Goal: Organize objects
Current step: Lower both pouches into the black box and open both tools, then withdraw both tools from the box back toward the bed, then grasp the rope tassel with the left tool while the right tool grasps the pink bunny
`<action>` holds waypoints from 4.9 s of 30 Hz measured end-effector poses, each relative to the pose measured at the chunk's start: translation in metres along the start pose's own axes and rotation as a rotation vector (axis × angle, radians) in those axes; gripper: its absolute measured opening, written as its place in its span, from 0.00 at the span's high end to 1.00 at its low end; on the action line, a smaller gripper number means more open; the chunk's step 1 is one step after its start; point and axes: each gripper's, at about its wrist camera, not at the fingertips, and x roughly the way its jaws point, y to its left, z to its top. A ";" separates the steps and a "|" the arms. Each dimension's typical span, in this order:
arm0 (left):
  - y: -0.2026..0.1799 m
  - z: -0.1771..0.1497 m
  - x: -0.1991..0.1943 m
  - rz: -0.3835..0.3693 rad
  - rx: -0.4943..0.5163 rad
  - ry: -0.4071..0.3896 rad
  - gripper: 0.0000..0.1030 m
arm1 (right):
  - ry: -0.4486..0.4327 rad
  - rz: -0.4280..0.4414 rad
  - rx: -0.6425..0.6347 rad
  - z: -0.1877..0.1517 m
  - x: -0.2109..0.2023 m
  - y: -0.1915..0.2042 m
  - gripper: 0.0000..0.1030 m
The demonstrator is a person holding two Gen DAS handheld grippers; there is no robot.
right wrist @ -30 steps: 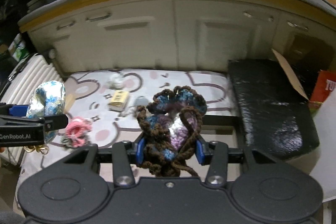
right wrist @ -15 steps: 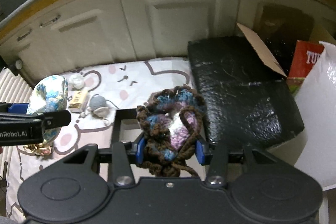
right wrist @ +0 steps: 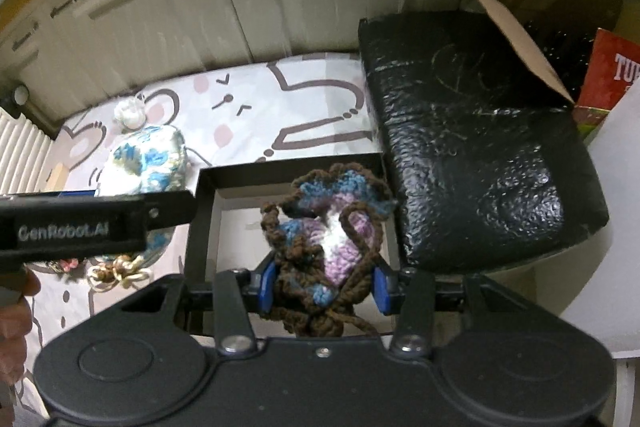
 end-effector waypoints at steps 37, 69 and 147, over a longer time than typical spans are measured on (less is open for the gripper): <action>0.019 -0.010 0.000 0.096 0.068 0.054 0.01 | 0.008 -0.056 0.037 -0.007 0.003 -0.012 0.15; 0.041 -0.049 -0.053 0.145 0.132 0.021 0.00 | -0.091 -0.103 0.075 -0.042 -0.051 -0.001 0.00; 0.305 -0.100 -0.095 0.233 -0.001 -0.281 0.01 | -0.126 0.218 -0.178 0.014 0.032 0.261 0.00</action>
